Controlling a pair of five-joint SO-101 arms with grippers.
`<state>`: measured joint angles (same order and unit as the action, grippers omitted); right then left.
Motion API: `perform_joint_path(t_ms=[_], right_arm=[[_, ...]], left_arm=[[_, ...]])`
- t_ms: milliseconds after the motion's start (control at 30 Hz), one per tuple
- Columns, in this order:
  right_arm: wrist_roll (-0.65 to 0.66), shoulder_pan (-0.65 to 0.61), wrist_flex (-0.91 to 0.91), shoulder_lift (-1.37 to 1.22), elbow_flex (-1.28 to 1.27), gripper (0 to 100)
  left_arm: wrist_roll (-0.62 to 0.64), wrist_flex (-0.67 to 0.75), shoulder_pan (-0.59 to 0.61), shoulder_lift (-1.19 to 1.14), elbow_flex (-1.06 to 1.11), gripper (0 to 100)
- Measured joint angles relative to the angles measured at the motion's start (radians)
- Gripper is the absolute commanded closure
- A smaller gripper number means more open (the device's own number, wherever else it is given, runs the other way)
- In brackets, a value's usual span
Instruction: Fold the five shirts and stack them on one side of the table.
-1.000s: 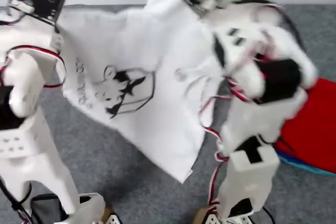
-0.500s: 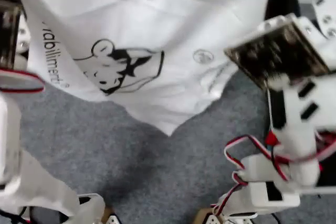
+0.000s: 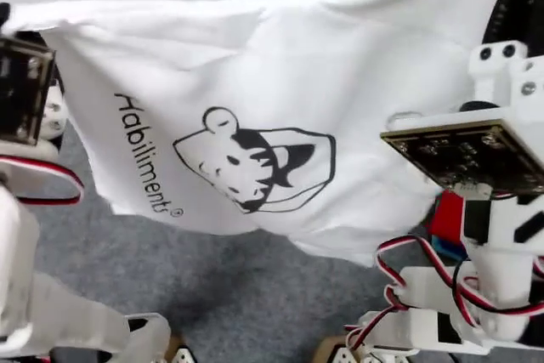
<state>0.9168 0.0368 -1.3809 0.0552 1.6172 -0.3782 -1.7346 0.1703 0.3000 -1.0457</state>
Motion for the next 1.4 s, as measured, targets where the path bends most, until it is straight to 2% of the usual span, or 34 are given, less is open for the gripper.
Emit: perform_joint_path(t_ms=[200, 367, 700, 967, 1167, 1400], right_arm=[[0.003, 0.000, 0.014, 0.000, 0.000, 98.8], [0.003, 0.000, 0.003, 0.057, 0.000, 98.8], [0.003, 0.000, -0.189, 0.186, 0.017, 98.7], [0.005, 0.003, -0.305, 0.084, 0.008, 98.7], [-0.002, 0.003, -0.341, -0.169, -0.009, 98.7], [-0.054, -0.023, -0.281, -0.522, -0.011, 98.7]], left_arm=[[-0.057, 0.000, 0.000, 0.020, 0.066, 99], [-0.117, 0.000, 0.000, 0.146, 0.196, 99], [-0.187, 0.000, 0.000, 0.514, 0.514, 99], [-0.190, 0.012, 0.000, 0.503, 0.698, 99], [-0.190, 0.207, -0.002, 0.385, 0.951, 99], [-0.190, 0.608, -0.002, 0.172, 1.278, 99]])
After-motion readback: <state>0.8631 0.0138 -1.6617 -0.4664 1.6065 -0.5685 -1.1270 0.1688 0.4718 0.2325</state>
